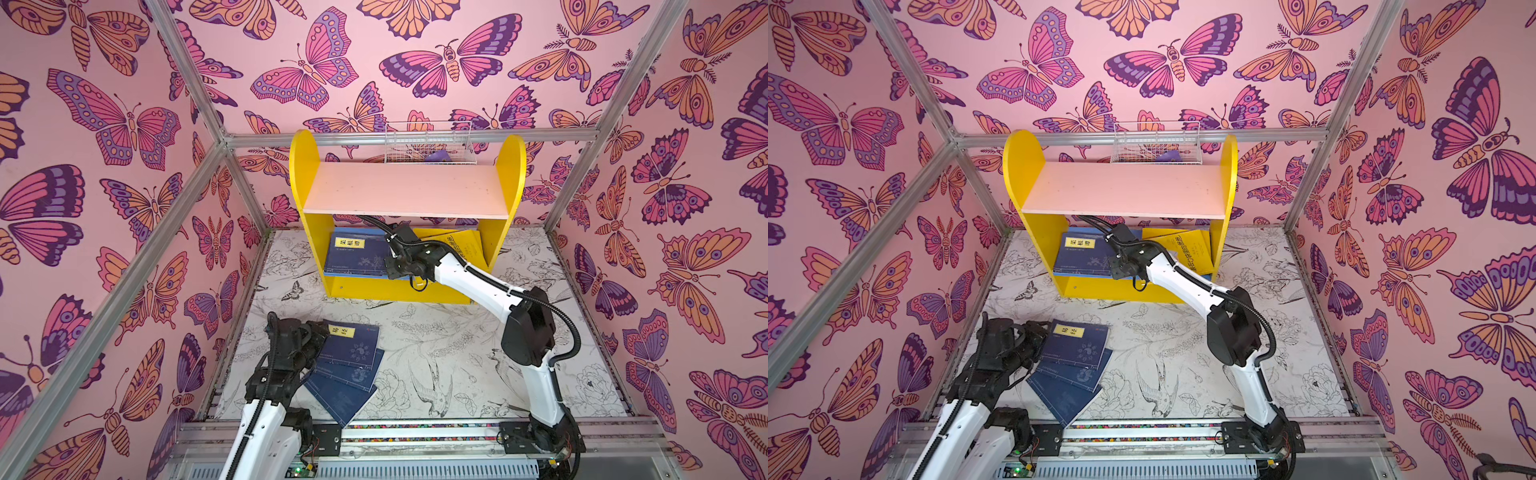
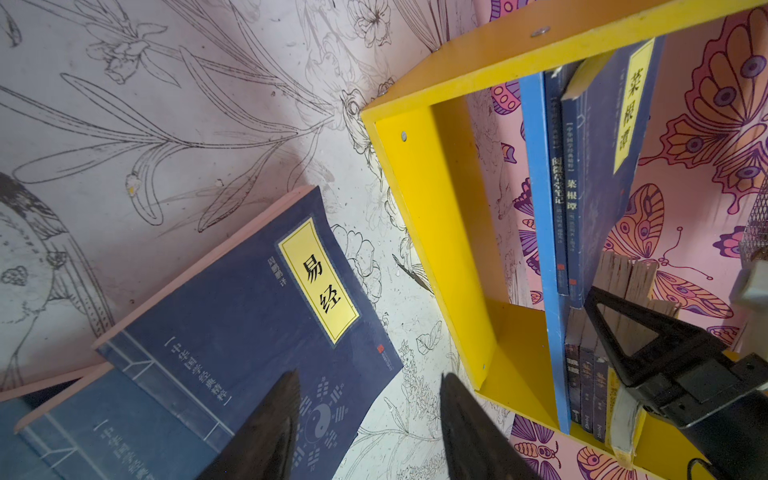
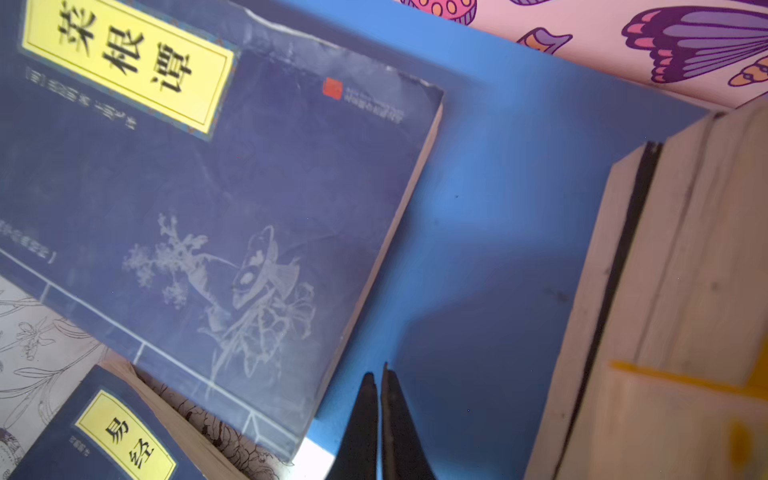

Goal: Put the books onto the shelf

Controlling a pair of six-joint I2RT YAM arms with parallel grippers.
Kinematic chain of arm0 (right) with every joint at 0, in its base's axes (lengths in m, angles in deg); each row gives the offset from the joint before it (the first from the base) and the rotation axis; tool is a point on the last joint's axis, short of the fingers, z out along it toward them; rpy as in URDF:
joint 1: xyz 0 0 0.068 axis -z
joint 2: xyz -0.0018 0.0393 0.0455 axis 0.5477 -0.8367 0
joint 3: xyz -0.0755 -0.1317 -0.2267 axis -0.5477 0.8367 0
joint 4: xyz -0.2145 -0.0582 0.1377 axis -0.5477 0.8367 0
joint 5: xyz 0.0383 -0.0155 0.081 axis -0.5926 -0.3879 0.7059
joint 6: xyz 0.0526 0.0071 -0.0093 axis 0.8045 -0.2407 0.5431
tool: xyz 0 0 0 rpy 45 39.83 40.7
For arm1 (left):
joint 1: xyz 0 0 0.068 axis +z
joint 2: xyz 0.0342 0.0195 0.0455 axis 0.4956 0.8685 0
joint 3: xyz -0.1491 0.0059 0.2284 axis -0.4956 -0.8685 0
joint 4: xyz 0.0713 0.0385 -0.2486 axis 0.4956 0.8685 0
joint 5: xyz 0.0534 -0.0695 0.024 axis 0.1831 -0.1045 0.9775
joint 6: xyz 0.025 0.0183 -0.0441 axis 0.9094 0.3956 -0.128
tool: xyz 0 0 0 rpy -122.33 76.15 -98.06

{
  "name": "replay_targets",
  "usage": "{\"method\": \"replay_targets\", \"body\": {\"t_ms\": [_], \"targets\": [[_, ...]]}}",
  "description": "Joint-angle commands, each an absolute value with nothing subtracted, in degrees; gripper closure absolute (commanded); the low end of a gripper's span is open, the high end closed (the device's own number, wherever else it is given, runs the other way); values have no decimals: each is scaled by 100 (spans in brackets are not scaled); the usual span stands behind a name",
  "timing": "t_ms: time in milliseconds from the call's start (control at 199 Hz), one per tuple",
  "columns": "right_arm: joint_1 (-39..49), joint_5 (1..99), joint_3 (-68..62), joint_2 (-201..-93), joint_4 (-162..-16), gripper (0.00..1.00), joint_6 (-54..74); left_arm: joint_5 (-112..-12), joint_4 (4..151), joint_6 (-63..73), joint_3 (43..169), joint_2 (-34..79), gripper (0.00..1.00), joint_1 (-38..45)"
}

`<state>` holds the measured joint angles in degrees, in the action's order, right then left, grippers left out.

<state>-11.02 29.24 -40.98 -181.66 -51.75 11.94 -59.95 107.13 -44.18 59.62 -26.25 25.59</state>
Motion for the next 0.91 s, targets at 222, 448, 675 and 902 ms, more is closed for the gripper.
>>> {"method": "replay_targets", "body": {"t_ms": [222,448,675,902], "targets": [[-1073,3469,-4748,-18648,-5087,90,1479,-5991,10691,-4452,5820,-2676,43,2541],[-1098,3651,-4950,-18801,-5154,90,1569,-5989,10692,-4443,5802,-2658,43,2541],[-1110,3288,-4665,-18423,-5333,88,1401,-5989,10693,-4285,5884,-2641,43,2545],[-1138,2931,-3605,-17318,-6067,81,944,-5989,10677,-4131,5957,-2606,42,2541]]}}
